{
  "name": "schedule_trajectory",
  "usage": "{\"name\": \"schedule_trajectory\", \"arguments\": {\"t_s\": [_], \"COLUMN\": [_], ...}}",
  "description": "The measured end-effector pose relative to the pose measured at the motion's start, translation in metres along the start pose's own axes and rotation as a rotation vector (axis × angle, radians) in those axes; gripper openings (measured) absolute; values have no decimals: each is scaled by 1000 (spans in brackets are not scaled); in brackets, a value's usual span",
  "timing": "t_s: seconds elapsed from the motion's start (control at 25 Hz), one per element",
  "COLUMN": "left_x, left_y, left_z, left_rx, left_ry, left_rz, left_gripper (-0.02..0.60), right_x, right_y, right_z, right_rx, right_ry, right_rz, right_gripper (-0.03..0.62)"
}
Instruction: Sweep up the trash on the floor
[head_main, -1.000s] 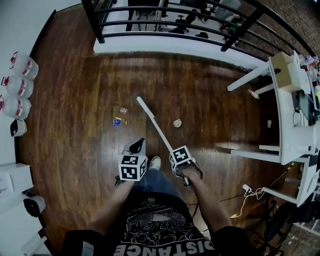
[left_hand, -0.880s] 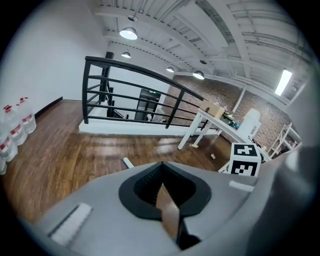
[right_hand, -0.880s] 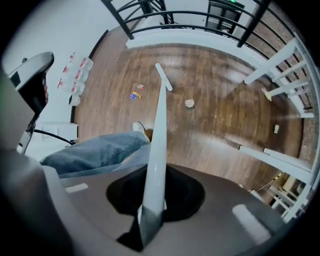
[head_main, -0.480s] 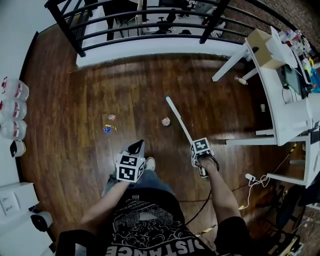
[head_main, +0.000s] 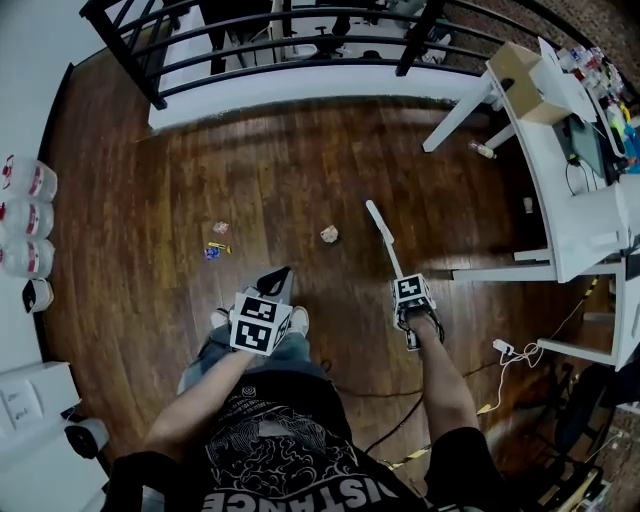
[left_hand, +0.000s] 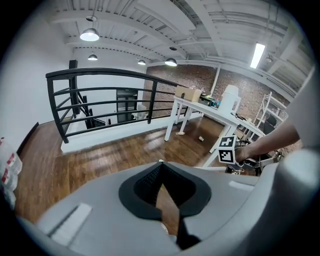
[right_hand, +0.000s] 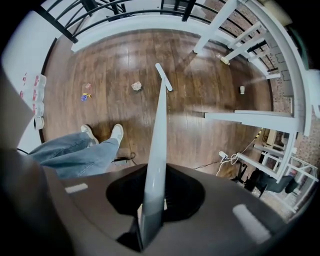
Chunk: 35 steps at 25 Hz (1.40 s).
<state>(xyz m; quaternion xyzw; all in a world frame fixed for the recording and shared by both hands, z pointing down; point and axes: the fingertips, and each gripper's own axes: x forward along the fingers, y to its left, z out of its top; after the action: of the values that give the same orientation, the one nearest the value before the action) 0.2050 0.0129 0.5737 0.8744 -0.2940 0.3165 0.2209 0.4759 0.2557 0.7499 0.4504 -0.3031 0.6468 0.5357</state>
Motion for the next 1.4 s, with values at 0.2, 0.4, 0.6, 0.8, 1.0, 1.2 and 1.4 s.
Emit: {"name": "schedule_trajectory", "arguments": {"t_s": [0.2, 0.4, 0.6, 0.8, 1.0, 1.2, 1.4], "left_x": [-2, -13, -37, -62, -91, -117, -138], "left_y": [7, 29, 69, 114, 165, 207, 244], "left_z": [-12, -28, -47, -66, -91, -113, -129], "left_rx": [21, 18, -9, -60, -133, -163, -197], "left_ry": [32, 53, 58, 42, 19, 2, -6], "left_rz": [-9, -19, -6, -3, 1, 5, 15], "left_gripper": [6, 6, 6, 6, 6, 6, 6], "right_x": [10, 20, 20, 18, -1, -8, -15], "right_y": [36, 86, 146, 216, 302, 370, 428], "right_z": [-1, 1, -14, -24, -27, -28, -32], "right_rx": [-47, -86, -73, -54, 36, 50, 34], "right_ry": [31, 35, 55, 66, 79, 86, 84], "right_rz": [5, 10, 29, 80, 180, 224, 249], "right_gripper": [46, 49, 54, 57, 63, 63, 66]}}
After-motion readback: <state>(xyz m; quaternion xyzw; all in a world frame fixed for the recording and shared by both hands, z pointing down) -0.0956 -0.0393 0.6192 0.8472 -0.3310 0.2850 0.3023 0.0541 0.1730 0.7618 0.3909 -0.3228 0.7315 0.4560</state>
